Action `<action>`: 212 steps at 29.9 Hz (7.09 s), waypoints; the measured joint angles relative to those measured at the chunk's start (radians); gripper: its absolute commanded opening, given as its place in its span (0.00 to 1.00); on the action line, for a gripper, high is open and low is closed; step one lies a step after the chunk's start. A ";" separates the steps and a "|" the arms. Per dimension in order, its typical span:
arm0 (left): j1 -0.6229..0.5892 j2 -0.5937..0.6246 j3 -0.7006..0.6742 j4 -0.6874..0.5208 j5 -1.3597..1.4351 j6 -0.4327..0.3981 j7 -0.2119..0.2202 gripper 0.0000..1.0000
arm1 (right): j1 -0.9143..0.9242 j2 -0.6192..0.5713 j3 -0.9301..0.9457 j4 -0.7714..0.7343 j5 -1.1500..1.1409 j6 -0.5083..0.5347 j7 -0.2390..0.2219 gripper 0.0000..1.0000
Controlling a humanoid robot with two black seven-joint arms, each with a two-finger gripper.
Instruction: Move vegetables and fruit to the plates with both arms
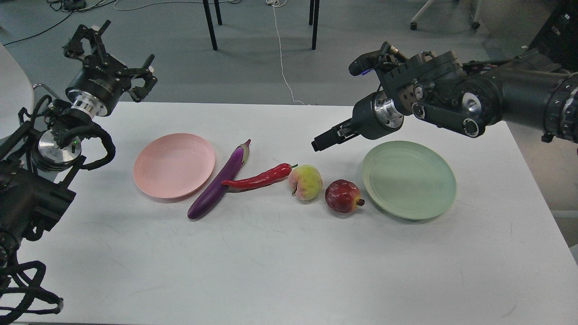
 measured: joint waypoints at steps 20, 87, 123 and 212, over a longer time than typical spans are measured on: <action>0.010 0.031 0.001 -0.001 0.000 -0.019 0.001 0.99 | -0.071 0.091 -0.186 0.001 -0.056 -0.106 0.072 0.92; 0.008 0.027 0.057 -0.051 0.003 -0.017 -0.001 0.99 | -0.070 -0.182 -0.036 0.025 -0.080 -0.097 0.063 0.97; 0.013 0.062 0.058 -0.049 0.009 -0.020 0.000 0.99 | -0.193 0.131 -0.032 -0.175 -0.013 -0.096 0.069 0.96; 0.000 0.127 0.168 -0.185 0.077 0.005 0.009 0.99 | -0.148 -0.493 0.254 0.101 -0.133 -0.146 0.066 0.98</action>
